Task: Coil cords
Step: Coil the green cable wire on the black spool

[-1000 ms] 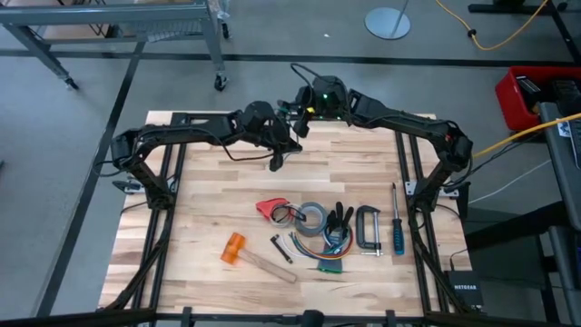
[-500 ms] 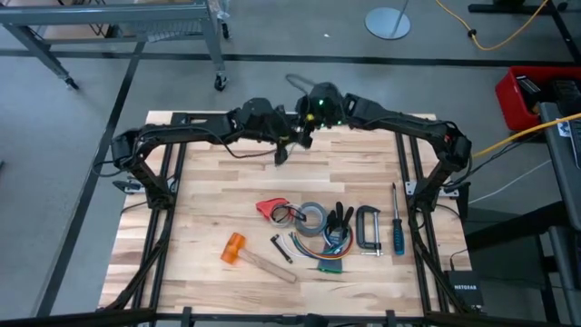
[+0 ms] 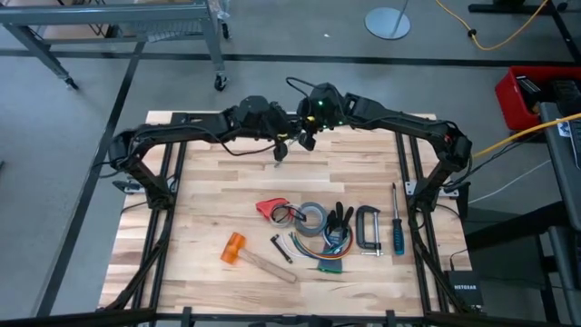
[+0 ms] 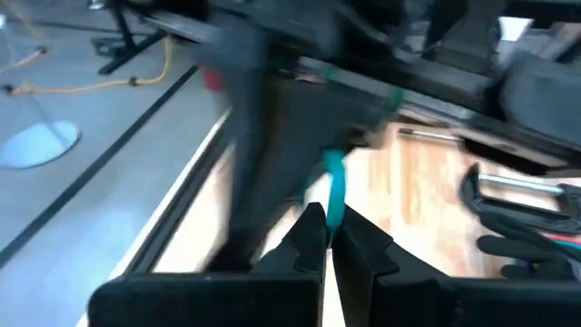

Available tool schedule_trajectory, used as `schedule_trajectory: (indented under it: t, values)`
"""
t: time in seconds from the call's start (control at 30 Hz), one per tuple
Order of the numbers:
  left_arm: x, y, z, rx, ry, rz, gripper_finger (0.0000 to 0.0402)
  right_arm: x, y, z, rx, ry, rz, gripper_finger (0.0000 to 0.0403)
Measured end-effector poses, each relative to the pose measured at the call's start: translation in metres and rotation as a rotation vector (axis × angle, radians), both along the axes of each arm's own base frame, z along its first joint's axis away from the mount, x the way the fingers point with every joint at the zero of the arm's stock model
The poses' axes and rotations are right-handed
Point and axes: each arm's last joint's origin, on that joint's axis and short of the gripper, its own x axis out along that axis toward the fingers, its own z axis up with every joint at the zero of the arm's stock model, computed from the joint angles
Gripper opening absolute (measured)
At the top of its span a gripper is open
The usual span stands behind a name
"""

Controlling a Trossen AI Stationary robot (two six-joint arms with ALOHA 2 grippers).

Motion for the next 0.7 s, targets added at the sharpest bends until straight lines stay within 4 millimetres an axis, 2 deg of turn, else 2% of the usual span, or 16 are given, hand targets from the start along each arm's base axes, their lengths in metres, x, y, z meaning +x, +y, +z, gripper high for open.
schedule_trajectory:
  t: [0.33,0.7]
  values:
    - [-0.022,-0.005,0.013,-0.107,0.043,0.057,0.0000,-0.001,0.002,-0.002,0.039,0.013,0.021,0.0001]
    - [-0.017,-0.011,0.018,-0.109,-0.020,0.011,0.0000,0.002,-0.001,0.003,-0.003,-0.039,-0.020,0.0001]
